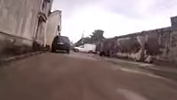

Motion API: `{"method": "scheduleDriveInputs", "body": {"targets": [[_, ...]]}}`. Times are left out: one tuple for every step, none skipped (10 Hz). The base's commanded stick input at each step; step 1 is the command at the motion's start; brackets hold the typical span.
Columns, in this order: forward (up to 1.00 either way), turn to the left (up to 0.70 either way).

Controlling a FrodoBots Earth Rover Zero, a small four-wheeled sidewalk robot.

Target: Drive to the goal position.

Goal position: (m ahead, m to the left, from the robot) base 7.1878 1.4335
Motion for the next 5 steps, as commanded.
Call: {"method": "scheduleDriveInputs", "body": {"targets": [[0.85,0.00],[0.85,0.00],[0.85,0.00],[0.85,0.00],[0.85,0.00]]}}
